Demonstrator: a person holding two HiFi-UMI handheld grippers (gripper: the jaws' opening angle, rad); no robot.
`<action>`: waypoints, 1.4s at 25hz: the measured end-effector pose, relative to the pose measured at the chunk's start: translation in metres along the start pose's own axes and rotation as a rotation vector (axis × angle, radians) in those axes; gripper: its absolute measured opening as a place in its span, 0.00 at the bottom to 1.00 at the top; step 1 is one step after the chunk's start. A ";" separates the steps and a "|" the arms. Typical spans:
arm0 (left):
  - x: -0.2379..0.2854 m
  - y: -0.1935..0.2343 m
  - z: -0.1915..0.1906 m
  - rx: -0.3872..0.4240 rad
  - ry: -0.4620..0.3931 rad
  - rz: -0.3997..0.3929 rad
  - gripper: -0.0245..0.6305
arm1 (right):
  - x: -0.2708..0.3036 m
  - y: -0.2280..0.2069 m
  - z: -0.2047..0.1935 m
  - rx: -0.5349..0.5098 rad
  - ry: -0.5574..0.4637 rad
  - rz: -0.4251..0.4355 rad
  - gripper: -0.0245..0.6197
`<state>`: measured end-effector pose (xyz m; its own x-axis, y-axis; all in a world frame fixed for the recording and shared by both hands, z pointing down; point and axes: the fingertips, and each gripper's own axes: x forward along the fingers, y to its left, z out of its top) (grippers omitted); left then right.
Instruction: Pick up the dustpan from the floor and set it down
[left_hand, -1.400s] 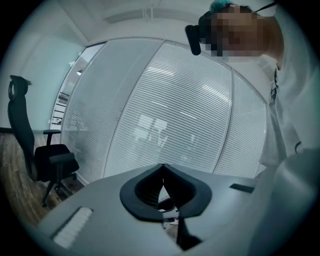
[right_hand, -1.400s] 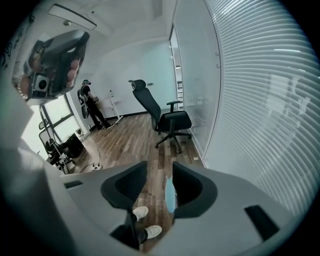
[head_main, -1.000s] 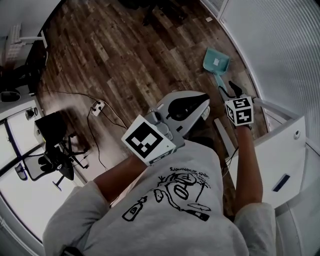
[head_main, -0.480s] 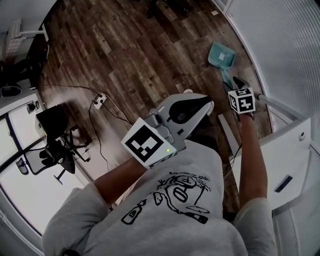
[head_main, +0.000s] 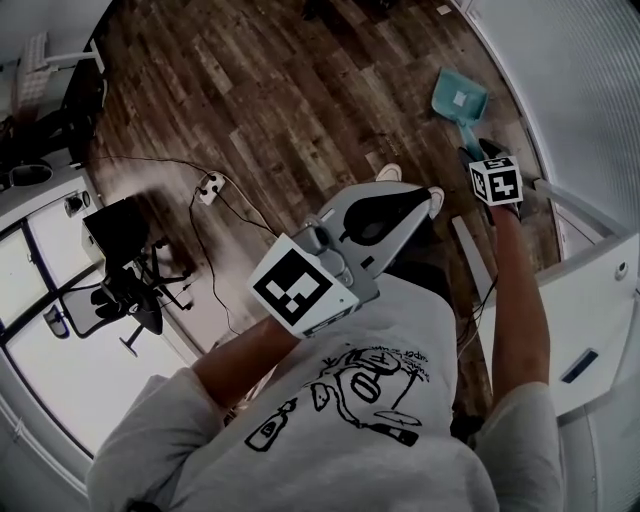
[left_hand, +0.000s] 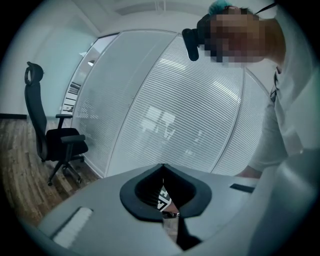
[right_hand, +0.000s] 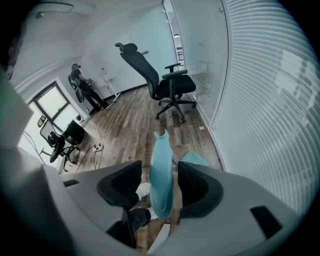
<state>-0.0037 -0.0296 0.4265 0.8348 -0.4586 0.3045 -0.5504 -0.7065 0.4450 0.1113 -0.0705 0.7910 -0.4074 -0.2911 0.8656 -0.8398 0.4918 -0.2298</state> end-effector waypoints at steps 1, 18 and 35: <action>-0.001 0.001 -0.003 0.000 0.005 0.002 0.04 | 0.004 0.001 -0.001 0.000 0.004 0.005 0.34; -0.001 0.010 -0.026 -0.021 0.030 0.018 0.04 | 0.028 -0.005 -0.020 0.040 0.013 -0.007 0.14; -0.004 0.007 -0.001 0.005 0.004 0.014 0.04 | -0.001 -0.015 0.010 0.037 -0.073 -0.056 0.14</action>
<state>-0.0104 -0.0317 0.4296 0.8271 -0.4661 0.3142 -0.5618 -0.7027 0.4365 0.1211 -0.0858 0.7894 -0.3833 -0.3775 0.8430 -0.8741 0.4431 -0.1990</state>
